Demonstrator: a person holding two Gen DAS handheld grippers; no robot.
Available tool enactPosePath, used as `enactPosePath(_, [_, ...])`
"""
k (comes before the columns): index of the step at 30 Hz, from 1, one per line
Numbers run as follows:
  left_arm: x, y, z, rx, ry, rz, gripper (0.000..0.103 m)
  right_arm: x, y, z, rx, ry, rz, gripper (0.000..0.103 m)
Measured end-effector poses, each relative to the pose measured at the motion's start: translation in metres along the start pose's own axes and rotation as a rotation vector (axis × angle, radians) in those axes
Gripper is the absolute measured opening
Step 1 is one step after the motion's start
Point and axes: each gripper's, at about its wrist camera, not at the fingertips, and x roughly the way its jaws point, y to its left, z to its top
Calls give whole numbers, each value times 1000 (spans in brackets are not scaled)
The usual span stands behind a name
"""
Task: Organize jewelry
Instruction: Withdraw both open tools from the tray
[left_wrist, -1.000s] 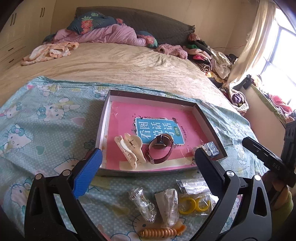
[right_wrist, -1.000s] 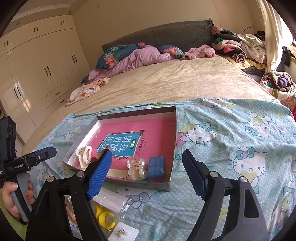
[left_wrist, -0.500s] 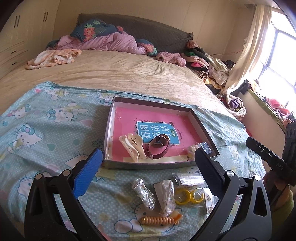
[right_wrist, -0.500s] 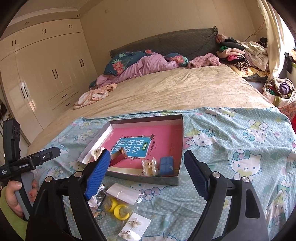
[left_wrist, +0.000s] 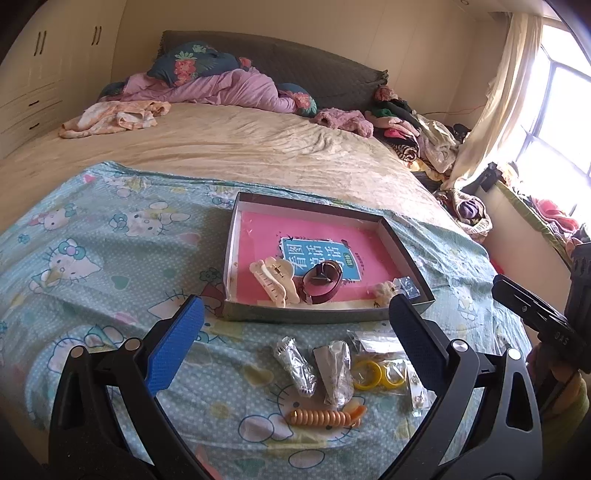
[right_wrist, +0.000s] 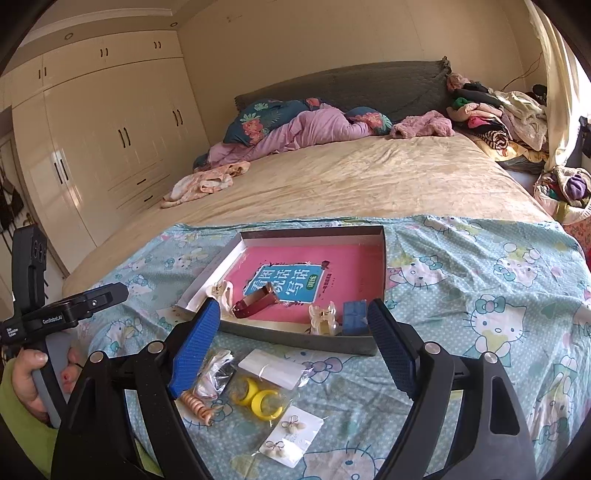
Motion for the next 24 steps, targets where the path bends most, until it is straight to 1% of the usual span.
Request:
enactPosePath(11, [-18,-3,-16,20,4,9,93,-1,17,-12,-33,39,28,81])
enactPosePath(24, [-21,-5,-39,40,51,12,93,3,30,-30,-56,99,57,81])
